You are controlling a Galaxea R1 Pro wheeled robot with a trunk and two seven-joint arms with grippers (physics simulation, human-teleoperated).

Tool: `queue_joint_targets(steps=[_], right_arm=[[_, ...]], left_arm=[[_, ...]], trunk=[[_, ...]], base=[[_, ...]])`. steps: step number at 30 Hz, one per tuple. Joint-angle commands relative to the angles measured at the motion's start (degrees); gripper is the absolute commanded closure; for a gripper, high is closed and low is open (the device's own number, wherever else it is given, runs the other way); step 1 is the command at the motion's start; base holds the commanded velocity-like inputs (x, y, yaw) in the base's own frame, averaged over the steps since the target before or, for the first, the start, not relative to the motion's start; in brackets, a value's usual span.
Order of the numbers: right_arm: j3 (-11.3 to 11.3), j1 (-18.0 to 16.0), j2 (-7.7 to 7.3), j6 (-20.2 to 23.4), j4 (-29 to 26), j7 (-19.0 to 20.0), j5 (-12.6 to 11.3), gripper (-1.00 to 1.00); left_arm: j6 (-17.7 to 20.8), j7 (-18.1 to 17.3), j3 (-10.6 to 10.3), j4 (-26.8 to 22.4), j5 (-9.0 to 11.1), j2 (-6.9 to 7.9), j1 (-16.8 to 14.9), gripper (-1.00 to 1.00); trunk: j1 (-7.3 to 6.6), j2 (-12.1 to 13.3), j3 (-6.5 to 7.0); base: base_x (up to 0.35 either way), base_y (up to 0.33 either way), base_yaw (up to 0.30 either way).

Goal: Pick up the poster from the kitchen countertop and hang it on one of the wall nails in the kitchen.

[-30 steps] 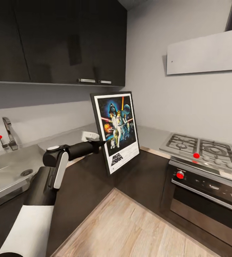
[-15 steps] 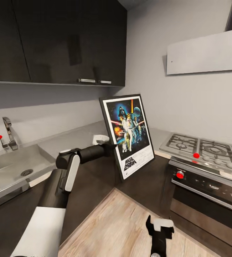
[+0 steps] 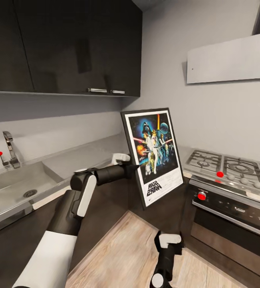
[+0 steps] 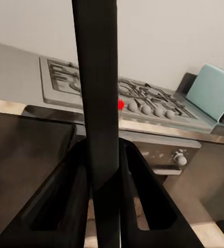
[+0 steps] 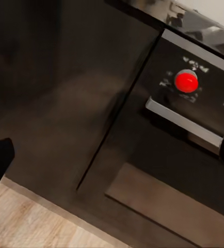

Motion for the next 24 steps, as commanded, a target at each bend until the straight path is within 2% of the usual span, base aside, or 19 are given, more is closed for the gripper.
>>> queue_joint_targets(steps=[1,2,3,5,6,7,10,11,12,13,14,15,16,18,19,21,22,24], right_arm=[[1.14,-0.08,0.12,-0.18,0.09,-1.33,0.0,-1.0],[3.8,-0.11,0.32,0.0,0.12,-4.2,0.0,-1.0],[5.45,-0.12,0.39,0.09,0.14,-5.93,-0.02,-1.0],[12.25,-0.14,0.55,0.4,0.25,-11.88,-0.26,-1.0],[13.5,-0.14,0.58,0.45,0.27,-12.85,-0.35,-1.0],[15.35,-0.12,0.61,0.52,0.29,-14.25,-0.48,-1.0],[16.99,-0.06,0.64,0.57,0.35,-15.46,-0.59,-1.0],[17.85,0.01,0.65,0.6,0.42,-16.08,-0.65,-1.0],[18.18,0.08,0.66,0.61,0.45,-16.32,-0.67,-1.0],[18.29,0.12,0.66,0.62,0.46,-16.4,-0.68,-1.0],[18.46,0.2,0.66,0.62,0.48,-16.52,-0.69,-1.0],[18.54,0.23,0.68,0.63,0.48,-16.56,-0.69,-1.0],[18.65,0.31,0.71,0.63,0.49,-16.66,-0.7,-1.0],[18.72,0.37,0.84,0.63,0.5,-16.72,-0.7,-1.0],[18.85,0.4,0.99,0.63,0.5,-16.79,-0.7,-1.0],[19.24,0.42,1.09,0.63,0.5,-16.86,-0.71,-1.0],[20.52,0.44,1.21,0.63,0.51,-17.19,-0.71,-1.0],[21.11,0.47,1.24,0.63,0.51,-18.07,-0.71,-1.0]], left_arm=[[0.3,0.58,-0.06,0.01,0.2,-0.02,-0.04,1.0],[0.3,1.92,-0.24,0.09,0.41,-0.02,-0.04,1.0],[0.29,2.56,-0.41,0.12,0.72,-0.02,-0.04,1.0],[0.15,4.68,-1.83,0.54,3.31,-0.02,-0.04,1.0],[0.1,5.25,-2.24,0.84,4.19,-0.02,-0.04,1.0],[-0.07,6.72,-2.92,1.56,5.96,-0.02,-0.04,1.0],[-0.47,9.94,-4.2,2.49,8.22,-0.02,-0.04,1.0],[-1.75,13.85,-6.52,3.01,10.7,-0.02,-0.04,1.0],[-2.97,16.25,-7.98,3.21,12.85,-0.02,-0.04,1.0],[-3.6,17.39,-8.57,3.28,14.03,-0.02,-0.04,1.0],[-4.71,19.55,-9.73,3.37,16.22,-0.02,-0.04,1.0],[-5.15,20.62,-10.42,3.39,17.18,-0.02,-0.04,1.0],[-5.81,22.77,-12.28,3.33,18.68,-0.02,-0.04,1.0],[-6.25,25.32,-14.85,3.18,19.72,-0.02,-0.04,1.0],[-6.55,27.6,-16.82,3.02,20.42,-0.02,-0.04,1.0],[-6.74,29.49,-18.12,2.74,20.87,-0.02,-0.04,1.0],[-6.94,31.64,-19.47,2.11,21.34,-0.02,-0.04,1.0],[-7.01,32.39,-19.93,1.88,21.49,-0.02,-0.04,1.0]], trunk=[[0.0,-0.04,-0.07],[0.0,-0.04,-0.07],[0.0,-0.04,-0.07],[0.0,-0.04,-0.07],[0.0,-0.04,-0.07],[0.0,-0.04,-0.07],[0.0,-0.04,-0.07],[0.0,-0.04,-0.07],[0.0,-0.04,-0.07],[0.0,-0.04,-0.07],[0.0,-0.04,-0.07],[0.0,-0.04,-0.07],[0.0,-0.04,-0.07],[0.0,-0.04,-0.07],[0.0,-0.04,-0.07],[0.0,-0.04,-0.07],[0.0,-0.04,-0.07],[0.0,-0.04,-0.07]], base=[[0.0,0.0,0.0],[0.0,0.0,0.0],[0.0,0.0,0.0],[0.0,0.0,0.0],[0.0,0.0,0.0],[0.0,0.0,0.0],[0.0,0.0,0.0],[0.0,0.0,0.0],[0.0,0.0,0.0],[0.0,0.0,0.0],[0.0,0.0,0.0],[0.0,0.0,0.0],[0.0,0.0,0.0],[0.0,0.0,0.0],[0.0,0.0,0.0],[0.0,0.0,0.0],[0.0,0.0,0.0],[0.0,0.0,0.0]])
